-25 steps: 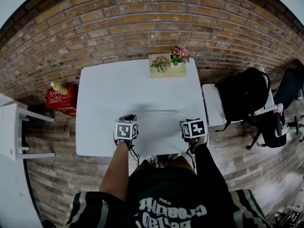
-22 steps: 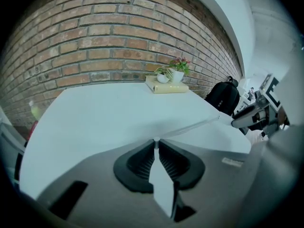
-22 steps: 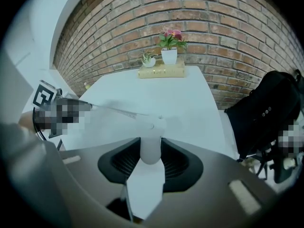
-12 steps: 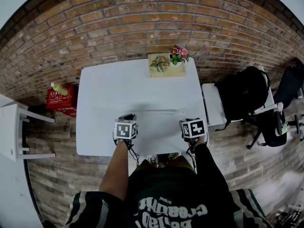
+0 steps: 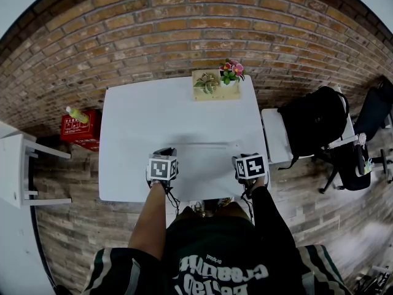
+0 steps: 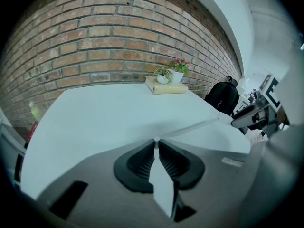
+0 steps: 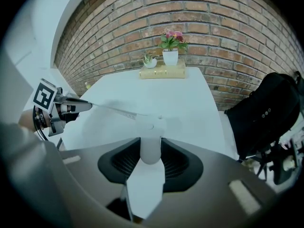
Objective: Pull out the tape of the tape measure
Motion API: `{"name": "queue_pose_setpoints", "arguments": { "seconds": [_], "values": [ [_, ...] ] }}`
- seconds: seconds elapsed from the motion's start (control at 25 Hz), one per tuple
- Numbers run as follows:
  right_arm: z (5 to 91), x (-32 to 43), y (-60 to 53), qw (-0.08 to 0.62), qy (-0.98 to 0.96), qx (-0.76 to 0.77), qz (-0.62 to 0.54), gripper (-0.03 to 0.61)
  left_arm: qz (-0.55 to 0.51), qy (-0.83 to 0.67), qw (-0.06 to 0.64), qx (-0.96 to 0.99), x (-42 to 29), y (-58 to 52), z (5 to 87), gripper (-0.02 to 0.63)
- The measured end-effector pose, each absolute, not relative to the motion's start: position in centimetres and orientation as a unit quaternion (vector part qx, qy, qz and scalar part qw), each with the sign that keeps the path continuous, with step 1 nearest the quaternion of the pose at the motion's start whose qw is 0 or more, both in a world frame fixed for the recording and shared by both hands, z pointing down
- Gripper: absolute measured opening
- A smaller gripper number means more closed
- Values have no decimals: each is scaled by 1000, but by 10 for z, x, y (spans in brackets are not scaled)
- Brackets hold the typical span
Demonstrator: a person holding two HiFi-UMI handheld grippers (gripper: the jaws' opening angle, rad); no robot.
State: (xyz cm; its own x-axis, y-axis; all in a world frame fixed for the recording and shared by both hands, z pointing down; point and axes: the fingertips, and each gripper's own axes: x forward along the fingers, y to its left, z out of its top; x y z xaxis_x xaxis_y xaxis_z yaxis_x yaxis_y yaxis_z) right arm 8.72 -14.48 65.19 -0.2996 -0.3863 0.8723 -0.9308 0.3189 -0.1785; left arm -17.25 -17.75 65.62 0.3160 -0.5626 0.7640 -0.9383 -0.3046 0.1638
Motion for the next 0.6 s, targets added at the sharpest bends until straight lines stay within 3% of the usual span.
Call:
{"name": "queue_pose_setpoints", "arguments": {
  "seconds": [0.6],
  "values": [
    [657,95,-142,377,-710,465,371,147,294,-522,326,731,-194,-177,659,37]
  ]
}}
